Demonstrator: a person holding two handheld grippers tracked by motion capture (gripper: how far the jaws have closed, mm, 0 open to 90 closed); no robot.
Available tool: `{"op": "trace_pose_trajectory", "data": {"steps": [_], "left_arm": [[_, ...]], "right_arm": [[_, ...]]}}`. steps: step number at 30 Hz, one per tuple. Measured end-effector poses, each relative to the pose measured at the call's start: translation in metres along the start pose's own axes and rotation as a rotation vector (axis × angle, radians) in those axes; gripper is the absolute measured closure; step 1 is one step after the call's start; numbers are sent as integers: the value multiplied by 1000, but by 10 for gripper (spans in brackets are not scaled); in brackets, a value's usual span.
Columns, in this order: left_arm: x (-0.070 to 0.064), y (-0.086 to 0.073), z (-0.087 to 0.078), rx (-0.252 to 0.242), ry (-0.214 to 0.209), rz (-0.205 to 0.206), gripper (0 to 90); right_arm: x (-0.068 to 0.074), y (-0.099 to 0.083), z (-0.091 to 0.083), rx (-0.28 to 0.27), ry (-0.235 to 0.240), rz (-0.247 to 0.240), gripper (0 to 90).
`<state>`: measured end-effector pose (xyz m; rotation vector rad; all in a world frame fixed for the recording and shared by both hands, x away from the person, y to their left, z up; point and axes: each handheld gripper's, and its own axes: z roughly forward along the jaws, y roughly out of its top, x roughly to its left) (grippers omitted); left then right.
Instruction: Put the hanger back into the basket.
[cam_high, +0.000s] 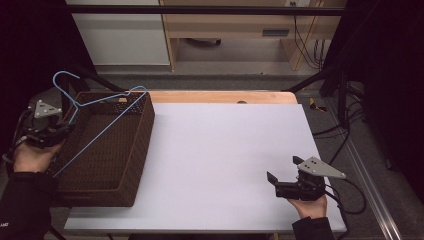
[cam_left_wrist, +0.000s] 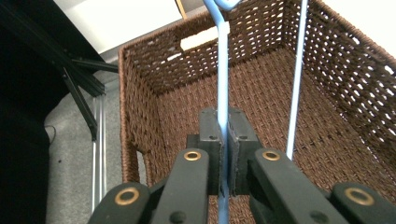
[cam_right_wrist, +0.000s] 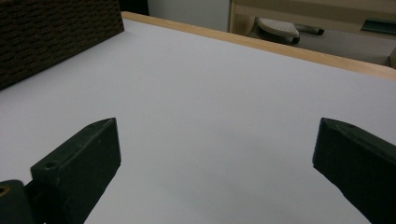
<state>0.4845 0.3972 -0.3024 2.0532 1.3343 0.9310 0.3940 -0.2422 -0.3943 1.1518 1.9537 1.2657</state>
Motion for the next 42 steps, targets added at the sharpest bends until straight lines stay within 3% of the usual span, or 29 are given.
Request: {"op": "trace_pose_trajectory", "data": {"steps": [19, 25, 31, 34, 38, 42], "left_arm": [[-12, -37, 40, 95, -9, -6, 863], [-21, -44, 54, 137, -36, -1, 863], [-24, -46, 61, 179, -93, -8, 850], [-22, -47, 57, 166, -100, -26, 836], [-18, -47, 44, 108, -93, -63, 799], [-17, -42, 22, 9, -103, -91, 754]], "right_arm": [[0, 0, 1, 3, 0, 3, 15], [1, 0, 0, 1, -1, 3, 15], [1, 0, 1, 3, -1, 0, 15], [1, 0, 1, 4, -1, 1, 14], [1, 0, 1, 3, 1, 4, 15], [1, 0, 1, -1, 1, 7, 15]]}}
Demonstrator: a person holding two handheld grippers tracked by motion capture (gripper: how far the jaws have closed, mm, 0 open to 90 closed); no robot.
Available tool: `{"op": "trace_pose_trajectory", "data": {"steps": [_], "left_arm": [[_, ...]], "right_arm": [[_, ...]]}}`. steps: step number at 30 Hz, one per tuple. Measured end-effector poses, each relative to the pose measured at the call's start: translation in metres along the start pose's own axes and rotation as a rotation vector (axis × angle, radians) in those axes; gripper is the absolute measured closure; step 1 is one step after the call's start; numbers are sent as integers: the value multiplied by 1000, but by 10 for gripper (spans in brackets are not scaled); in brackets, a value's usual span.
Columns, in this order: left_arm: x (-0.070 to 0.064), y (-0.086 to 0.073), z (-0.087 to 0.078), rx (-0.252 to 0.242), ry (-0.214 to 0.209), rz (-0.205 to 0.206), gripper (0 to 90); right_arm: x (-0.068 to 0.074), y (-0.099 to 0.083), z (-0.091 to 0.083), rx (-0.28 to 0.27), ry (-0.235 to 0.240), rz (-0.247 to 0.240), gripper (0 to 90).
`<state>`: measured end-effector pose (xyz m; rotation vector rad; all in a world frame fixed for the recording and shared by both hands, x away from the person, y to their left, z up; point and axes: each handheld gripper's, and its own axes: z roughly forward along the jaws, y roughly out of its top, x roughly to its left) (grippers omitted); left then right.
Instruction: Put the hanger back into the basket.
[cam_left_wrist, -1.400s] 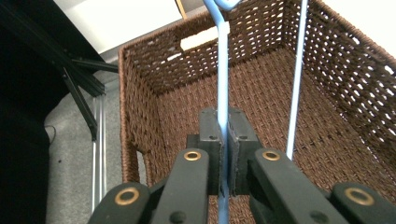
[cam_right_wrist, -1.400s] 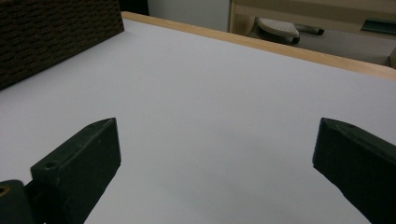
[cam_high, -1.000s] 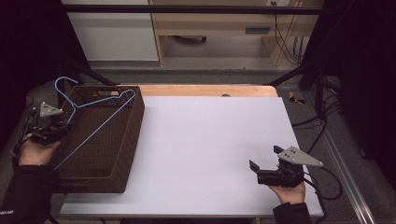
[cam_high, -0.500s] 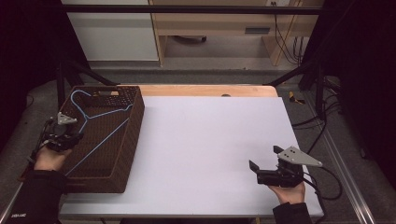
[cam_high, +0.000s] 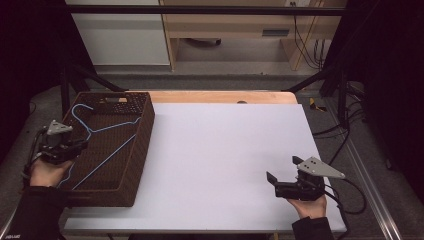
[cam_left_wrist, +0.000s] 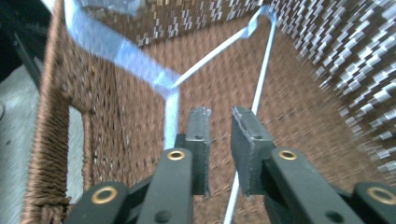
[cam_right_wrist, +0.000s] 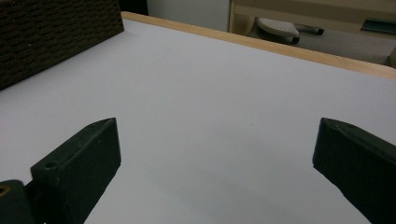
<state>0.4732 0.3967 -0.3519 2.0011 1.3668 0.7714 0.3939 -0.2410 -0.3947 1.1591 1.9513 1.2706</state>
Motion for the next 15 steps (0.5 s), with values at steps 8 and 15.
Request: {"op": "trace_pose_trajectory", "data": {"steps": [8, 15], "left_arm": [[-31, 1, -33, -194, -89, 4, 589], [-65, -2, -46, -285, -189, 3, 371]], "right_arm": [[0, 0, -1, -8, 2, 0, 15], [0, 0, -1, -12, 1, 1, 15]]}}
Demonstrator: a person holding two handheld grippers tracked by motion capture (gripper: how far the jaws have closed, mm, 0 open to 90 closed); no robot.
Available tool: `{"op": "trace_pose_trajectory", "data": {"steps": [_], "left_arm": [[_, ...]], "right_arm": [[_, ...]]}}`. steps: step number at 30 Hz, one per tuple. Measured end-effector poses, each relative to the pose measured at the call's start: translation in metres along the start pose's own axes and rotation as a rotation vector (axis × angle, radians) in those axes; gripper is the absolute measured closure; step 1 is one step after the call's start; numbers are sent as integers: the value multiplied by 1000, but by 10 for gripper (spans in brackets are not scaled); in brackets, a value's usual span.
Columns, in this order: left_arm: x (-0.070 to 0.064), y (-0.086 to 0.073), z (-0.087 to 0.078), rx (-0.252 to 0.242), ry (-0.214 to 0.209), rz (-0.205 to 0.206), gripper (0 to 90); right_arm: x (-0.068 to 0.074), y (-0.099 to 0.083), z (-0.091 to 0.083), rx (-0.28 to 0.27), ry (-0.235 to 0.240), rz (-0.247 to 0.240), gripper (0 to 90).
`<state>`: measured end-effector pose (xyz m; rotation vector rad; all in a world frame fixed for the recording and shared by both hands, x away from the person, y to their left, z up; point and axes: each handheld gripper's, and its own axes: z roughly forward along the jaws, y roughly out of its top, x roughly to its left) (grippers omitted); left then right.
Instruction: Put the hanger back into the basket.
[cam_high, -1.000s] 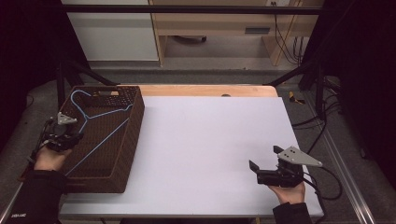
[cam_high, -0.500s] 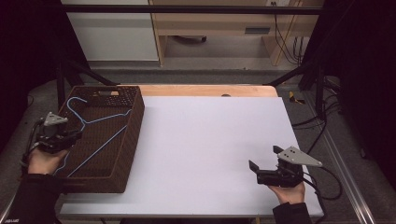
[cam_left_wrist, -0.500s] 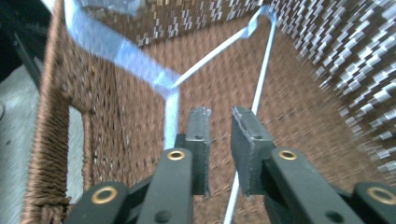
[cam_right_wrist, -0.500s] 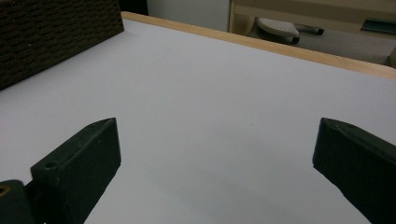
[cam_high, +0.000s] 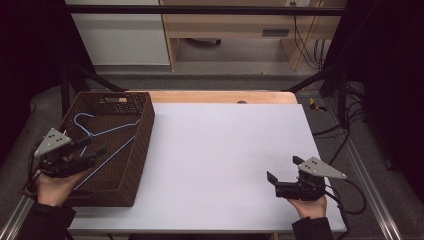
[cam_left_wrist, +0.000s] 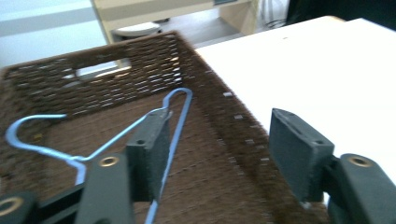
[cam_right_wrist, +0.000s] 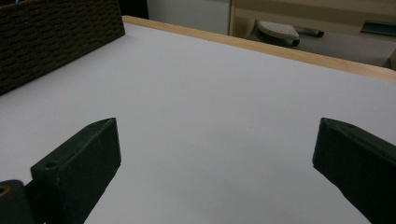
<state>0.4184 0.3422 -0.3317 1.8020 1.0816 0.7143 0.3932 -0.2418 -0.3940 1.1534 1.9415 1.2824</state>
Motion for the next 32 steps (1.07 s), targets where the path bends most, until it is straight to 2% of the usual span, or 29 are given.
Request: {"op": "trace_pose_trajectory", "data": {"steps": [4, 14, 17, 19, 23, 30, 32], "left_arm": [[-19, -3, 1, -27, -55, 1, 298], [-61, -14, 10, -31, -168, 44, 172], [-71, -20, 16, -22, -210, 55, 169], [-77, -23, 20, -20, -220, 77, 166], [-86, -30, 27, -10, -248, 91, 159], [-91, -40, 38, 12, -254, 84, 151], [-92, -41, 38, 10, -249, 94, 151]], "right_arm": [[0, 0, 0, -2, 2, -2, 15], [0, 0, -1, -12, 12, -1, 12], [1, 0, -1, -13, 15, -3, 11], [1, 0, -2, -17, 17, -6, 11], [1, -1, -2, -20, 21, -9, 10], [1, -2, -1, -17, 29, -2, 10], [1, -3, -1, -19, 31, -1, 9]]}}
